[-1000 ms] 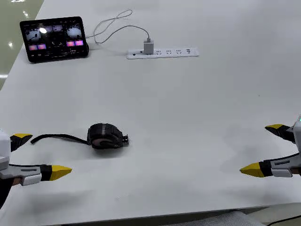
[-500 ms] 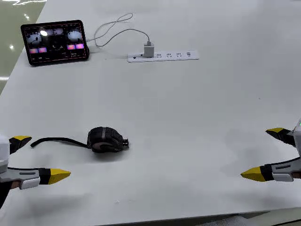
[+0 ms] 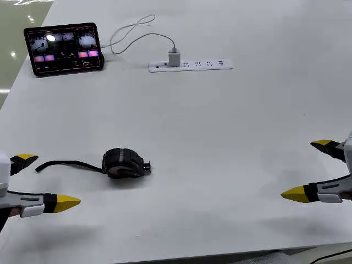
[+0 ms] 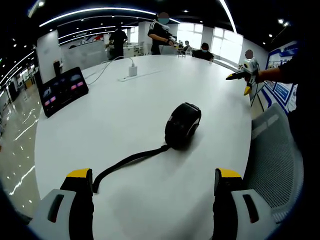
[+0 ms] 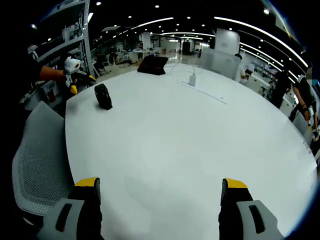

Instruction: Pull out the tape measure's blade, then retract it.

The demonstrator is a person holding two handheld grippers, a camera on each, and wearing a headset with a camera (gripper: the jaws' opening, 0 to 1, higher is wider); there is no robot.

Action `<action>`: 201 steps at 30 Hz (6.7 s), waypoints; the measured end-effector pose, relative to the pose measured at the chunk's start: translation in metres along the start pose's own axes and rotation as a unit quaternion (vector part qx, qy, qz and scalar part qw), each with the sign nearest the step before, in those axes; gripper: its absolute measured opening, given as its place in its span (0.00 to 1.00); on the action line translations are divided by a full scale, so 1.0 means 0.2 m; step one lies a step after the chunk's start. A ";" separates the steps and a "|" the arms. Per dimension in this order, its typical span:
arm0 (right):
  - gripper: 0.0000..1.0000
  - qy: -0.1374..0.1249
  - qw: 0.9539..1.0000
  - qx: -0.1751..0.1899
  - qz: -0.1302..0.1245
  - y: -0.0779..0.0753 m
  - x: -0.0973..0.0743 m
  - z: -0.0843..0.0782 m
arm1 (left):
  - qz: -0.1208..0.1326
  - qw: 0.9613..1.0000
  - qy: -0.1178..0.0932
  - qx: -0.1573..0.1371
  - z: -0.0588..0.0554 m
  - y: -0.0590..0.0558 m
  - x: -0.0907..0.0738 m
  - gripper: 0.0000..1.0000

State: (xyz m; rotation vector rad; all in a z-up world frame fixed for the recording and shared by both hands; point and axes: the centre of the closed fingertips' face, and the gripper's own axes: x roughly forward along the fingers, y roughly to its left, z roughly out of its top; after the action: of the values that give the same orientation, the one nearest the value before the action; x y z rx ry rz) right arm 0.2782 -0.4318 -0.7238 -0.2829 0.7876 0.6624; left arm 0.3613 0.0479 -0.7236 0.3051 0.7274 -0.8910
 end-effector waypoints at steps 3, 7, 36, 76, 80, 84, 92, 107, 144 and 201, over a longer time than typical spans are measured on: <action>0.99 -0.003 1.000 -0.001 0.001 0.00 0.00 0.03 | -0.009 1.000 0.000 0.007 0.02 -0.02 0.00 0.99; 0.99 -0.004 1.000 -0.008 0.006 -0.01 0.01 0.04 | -0.012 1.000 0.007 0.026 0.04 -0.01 0.01 0.99; 0.99 -0.036 0.996 -0.062 0.049 0.06 0.18 0.30 | -0.076 0.986 0.056 0.135 0.20 -0.09 0.16 0.99; 0.99 -0.021 0.972 -0.167 0.166 0.53 0.68 0.62 | -0.149 0.931 0.125 0.308 0.32 -0.32 0.48 0.90; 0.99 -0.031 0.970 -0.174 0.168 0.54 0.74 0.67 | -0.159 0.930 0.123 0.308 0.33 -0.35 0.50 0.86; 0.99 -0.039 0.970 -0.171 0.168 0.55 0.79 0.70 | -0.163 0.933 0.121 0.298 0.32 -0.36 0.53 0.80; 0.99 -0.034 0.968 -0.175 0.174 0.60 0.88 0.73 | -0.174 0.929 0.134 0.298 0.28 -0.38 0.56 0.72; 0.99 -0.028 0.965 -0.177 0.190 0.68 0.96 0.76 | -0.180 0.919 0.153 0.316 0.27 -0.37 0.59 0.34; 0.23 -0.015 0.937 -0.252 0.243 0.90 1.15 0.77 | -0.162 0.908 0.200 0.330 0.24 -0.37 0.60 0.33; 0.09 0.015 0.940 -0.245 0.238 0.83 1.12 0.69 | -0.161 0.912 0.185 0.329 0.25 -0.36 0.59 0.32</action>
State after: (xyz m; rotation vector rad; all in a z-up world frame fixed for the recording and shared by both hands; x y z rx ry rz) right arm 0.3645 -0.1423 -0.7924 -0.5650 0.7147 1.3198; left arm 0.3754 -0.0925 -0.7658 0.9969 0.8198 -1.4087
